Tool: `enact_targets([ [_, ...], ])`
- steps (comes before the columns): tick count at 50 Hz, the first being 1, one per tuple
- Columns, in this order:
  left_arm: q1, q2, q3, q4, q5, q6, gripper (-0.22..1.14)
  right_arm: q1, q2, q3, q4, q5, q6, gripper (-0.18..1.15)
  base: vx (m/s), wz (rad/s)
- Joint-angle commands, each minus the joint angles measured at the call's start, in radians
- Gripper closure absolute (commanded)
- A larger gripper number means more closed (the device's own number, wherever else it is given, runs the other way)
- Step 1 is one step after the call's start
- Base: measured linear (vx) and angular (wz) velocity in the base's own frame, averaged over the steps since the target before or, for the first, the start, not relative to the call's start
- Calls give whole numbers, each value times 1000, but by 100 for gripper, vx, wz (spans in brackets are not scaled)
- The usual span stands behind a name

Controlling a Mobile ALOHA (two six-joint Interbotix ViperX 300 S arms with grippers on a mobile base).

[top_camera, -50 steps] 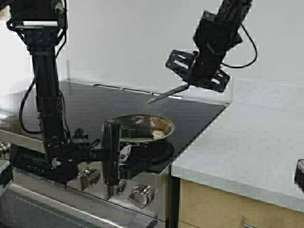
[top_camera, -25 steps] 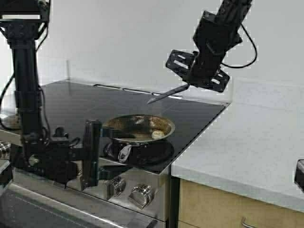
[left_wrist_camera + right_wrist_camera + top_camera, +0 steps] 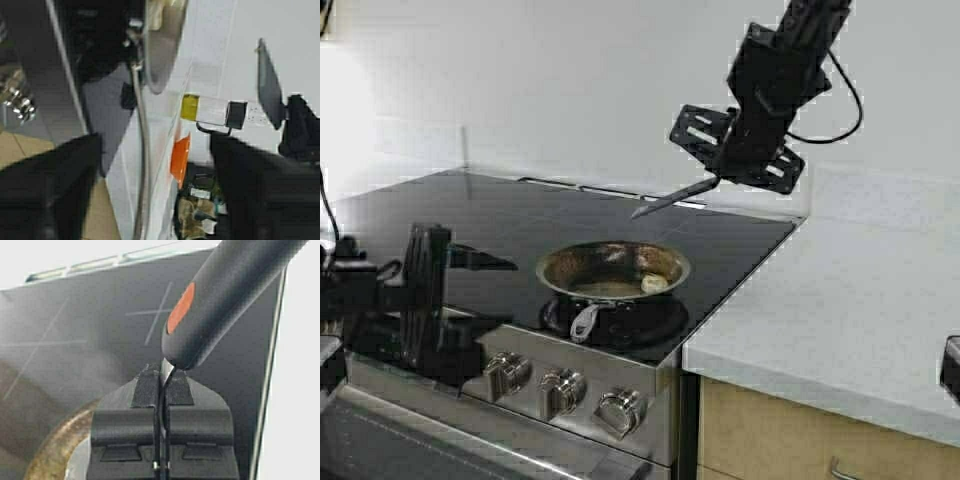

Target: Add oil to the pan and cook the shrimp and serve it

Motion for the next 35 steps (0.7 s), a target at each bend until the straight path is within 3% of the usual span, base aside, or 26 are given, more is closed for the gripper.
enact_targets([
  [1, -3, -81, 14, 6, 17, 8, 28, 2, -52, 0, -3, -14, -9, 90, 0, 0],
  [5, -3, -115, 25, 6, 18, 23, 61, 2, -57, 8, -3, -12, -20, 90, 0, 0],
  [7, -3, -143, 38, 3, 18, 52, 85, 2, -60, 9, -3, -11, -28, 90, 0, 0],
  [10, -3, -183, 60, -9, 23, 98, 101, -3, -64, 18, -3, -3, -37, 90, 0, 0],
  [18, -3, -324, 133, -49, 127, 186, 83, -21, -86, 43, -3, 46, -40, 90, 0, 0],
  [35, -31, -749, 202, -60, 683, 259, 85, -120, -219, 110, -17, 305, -150, 90, 0, 0],
])
